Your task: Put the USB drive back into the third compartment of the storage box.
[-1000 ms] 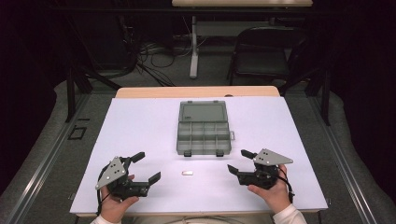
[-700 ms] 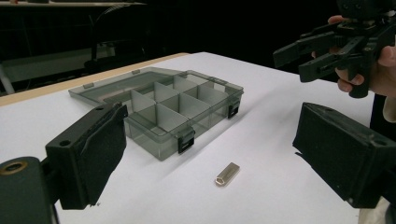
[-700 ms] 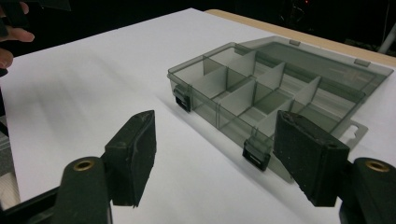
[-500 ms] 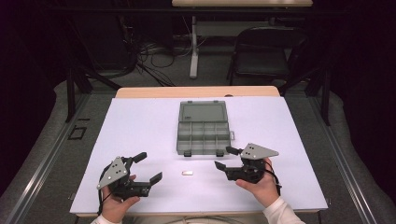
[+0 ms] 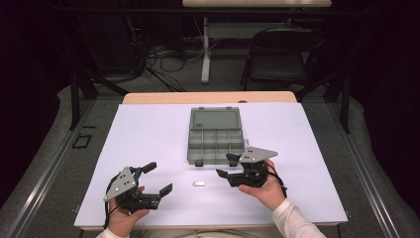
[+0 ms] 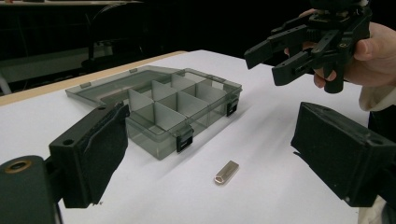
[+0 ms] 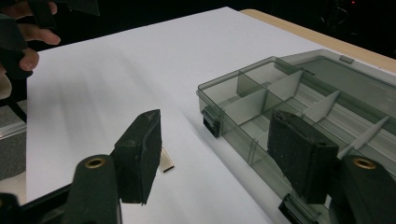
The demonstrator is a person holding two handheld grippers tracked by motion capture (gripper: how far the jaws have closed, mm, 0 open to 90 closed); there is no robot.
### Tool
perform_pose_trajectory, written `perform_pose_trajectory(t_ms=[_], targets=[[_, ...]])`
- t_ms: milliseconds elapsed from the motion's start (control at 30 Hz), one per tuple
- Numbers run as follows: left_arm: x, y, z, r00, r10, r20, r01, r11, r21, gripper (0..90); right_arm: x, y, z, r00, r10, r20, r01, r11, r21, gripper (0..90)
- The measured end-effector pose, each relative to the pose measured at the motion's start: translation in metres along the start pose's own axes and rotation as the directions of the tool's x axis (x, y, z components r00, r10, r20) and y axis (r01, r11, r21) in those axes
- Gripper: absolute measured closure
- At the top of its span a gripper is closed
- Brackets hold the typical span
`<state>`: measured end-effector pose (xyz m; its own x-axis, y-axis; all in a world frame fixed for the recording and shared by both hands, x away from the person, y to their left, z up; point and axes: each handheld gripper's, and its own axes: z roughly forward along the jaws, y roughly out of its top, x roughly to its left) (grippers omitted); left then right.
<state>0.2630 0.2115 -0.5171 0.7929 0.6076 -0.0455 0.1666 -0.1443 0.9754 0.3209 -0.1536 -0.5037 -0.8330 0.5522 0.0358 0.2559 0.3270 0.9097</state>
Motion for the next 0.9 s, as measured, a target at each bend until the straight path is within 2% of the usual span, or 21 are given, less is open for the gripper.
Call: perform_pose_trajectory(t_ms=[200, 400, 533, 567, 700, 900], targets=[[0.000, 0.000, 0.000, 1.0000, -0.003, 0.001, 0.003, 1.0000, 0.000, 10.6, -0.001, 0.005, 0.009, 0.9991, 0.013, -0.041, -0.013, 1.000, 0.017, 38.2], [0.000, 0.000, 0.000, 1.0000, -0.001, 0.003, 0.001, 1.0000, 0.002, 10.8, -0.002, 0.010, 0.015, 0.9995, 0.000, -0.031, 0.001, 1.000, 0.030, 39.1], [0.000, 0.000, 0.001, 1.0000, -0.004, 0.000, 0.004, 1.0000, 0.001, 10.8, -0.001, 0.012, 0.017, 0.9993, -0.025, -0.029, 0.025, 0.999, 0.028, 39.2], [0.000, 0.000, 0.001, 1.0000, -0.004, 0.002, 0.004, 1.0000, 0.003, 10.8, 0.000, 0.014, 0.019, 0.9984, -0.037, -0.043, 0.038, 0.999, 0.028, 40.1], [0.000, 0.000, 0.001, 1.0000, -0.003, 0.001, 0.003, 1.0000, 0.003, 10.8, 0.002, 0.017, 0.024, 0.9967, -0.064, -0.050, 0.066, 0.997, 0.042, 40.1], [0.001, -0.001, 0.001, 1.0000, -0.002, 0.001, 0.002, 1.0000, 0.006, 10.8, 0.003, 0.020, 0.033, 0.9954, -0.046, -0.084, 0.051, 0.997, 0.056, 45.0]])
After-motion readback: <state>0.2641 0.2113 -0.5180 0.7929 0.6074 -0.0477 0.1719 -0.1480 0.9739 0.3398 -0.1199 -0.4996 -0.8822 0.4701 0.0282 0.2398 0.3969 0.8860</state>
